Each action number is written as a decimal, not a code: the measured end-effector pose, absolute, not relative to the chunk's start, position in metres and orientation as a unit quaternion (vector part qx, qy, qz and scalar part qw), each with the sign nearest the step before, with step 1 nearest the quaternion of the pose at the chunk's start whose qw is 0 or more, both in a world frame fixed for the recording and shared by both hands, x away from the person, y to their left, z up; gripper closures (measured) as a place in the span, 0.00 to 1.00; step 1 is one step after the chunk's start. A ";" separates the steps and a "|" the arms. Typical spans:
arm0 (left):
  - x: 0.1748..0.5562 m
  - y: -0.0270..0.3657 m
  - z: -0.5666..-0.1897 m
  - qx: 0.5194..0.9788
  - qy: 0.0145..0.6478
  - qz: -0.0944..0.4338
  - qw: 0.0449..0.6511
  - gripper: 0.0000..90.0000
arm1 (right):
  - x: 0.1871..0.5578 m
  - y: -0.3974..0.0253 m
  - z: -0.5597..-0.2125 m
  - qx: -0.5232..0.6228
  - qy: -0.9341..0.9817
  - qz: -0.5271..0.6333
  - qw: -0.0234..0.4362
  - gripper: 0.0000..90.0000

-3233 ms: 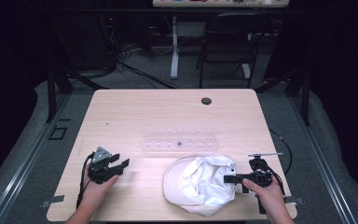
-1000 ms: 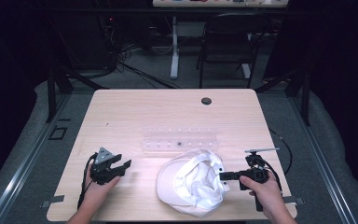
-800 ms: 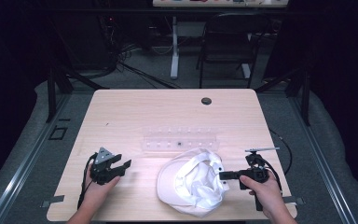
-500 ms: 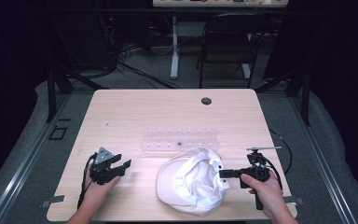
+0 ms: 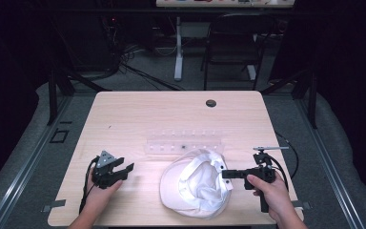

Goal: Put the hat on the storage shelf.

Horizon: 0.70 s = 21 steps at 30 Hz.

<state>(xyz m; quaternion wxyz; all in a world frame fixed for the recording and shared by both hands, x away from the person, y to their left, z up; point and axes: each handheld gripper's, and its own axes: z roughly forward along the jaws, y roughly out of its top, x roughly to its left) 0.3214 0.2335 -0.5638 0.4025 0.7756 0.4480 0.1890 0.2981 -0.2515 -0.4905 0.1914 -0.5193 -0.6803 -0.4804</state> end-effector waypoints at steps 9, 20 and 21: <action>0.321 0.234 -0.564 0.775 0.448 0.190 0.402 0.55 | 0.303 -0.242 -0.479 -0.505 -0.673 -0.501 0.203 0.92; 0.321 0.234 -0.564 0.775 0.448 0.192 0.403 0.55 | 0.307 -0.230 -0.462 -0.490 -0.668 -0.518 0.212 0.92; 0.321 0.234 -0.564 0.775 0.448 0.192 0.402 0.55 | 0.308 -0.229 -0.461 -0.487 -0.668 -0.521 0.214 0.92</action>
